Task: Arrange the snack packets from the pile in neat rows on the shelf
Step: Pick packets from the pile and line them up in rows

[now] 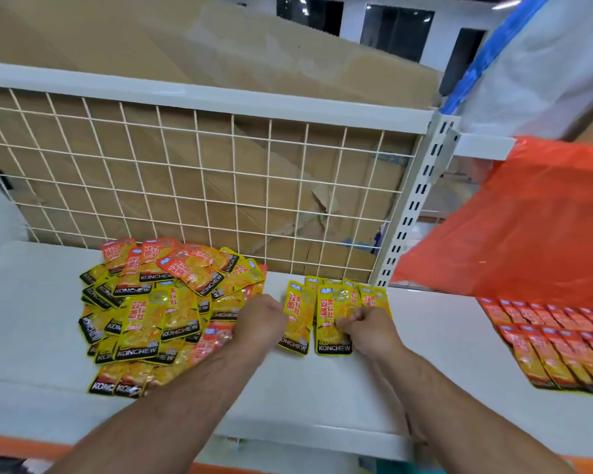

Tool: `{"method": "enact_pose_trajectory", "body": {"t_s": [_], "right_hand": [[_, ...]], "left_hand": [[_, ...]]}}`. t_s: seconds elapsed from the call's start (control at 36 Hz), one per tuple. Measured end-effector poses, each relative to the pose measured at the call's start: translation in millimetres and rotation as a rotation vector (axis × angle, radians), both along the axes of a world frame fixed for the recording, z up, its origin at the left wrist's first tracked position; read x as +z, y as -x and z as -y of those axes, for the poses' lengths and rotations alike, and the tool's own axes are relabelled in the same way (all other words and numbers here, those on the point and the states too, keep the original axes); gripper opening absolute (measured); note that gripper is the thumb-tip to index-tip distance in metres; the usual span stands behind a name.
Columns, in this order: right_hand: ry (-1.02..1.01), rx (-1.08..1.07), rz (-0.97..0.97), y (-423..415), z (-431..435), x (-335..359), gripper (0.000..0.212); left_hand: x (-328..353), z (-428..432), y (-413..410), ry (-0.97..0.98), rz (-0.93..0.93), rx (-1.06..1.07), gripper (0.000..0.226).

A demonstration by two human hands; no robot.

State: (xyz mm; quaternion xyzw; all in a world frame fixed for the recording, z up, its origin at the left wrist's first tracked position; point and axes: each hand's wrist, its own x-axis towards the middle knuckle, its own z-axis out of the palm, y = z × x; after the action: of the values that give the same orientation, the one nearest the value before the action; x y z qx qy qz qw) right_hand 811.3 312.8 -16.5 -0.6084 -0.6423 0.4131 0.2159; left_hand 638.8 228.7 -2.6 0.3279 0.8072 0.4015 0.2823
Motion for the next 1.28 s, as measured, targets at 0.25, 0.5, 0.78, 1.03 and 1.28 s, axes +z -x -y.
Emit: {"method": "enact_pose_trajectory", "body": {"t_s": [0.25,0.5,0.78,1.03,1.28], "right_hand": [[0.091,-0.048,-0.076,-81.3,-58.7,-5.7,0.046],[0.067,0.003,0.101,-106.9,-96.0,-6.8,0.029],[-0.046,0.158,0.274,-104.4,-103.5,-3.4,0.02],[-0.07,0.149,0.334,-102.9,-105.2,-8.8,0.025],[-0.06,-0.005,0.236,-136.2,-105.6,-1.7,0.025]], "left_hand": [[0.9,-33.5,-60.5,0.038,0.017,0.074,0.004],[-0.8,-49.5,-107.4,0.02,0.067,0.181,0.009],[-9.2,-54.6,-128.8,-0.012,0.136,0.288,0.009],[-8.9,-66.4,-137.2,-0.004,0.149,0.224,0.015],[1.7,-96.3,-160.5,0.021,0.129,0.075,0.02]]}}
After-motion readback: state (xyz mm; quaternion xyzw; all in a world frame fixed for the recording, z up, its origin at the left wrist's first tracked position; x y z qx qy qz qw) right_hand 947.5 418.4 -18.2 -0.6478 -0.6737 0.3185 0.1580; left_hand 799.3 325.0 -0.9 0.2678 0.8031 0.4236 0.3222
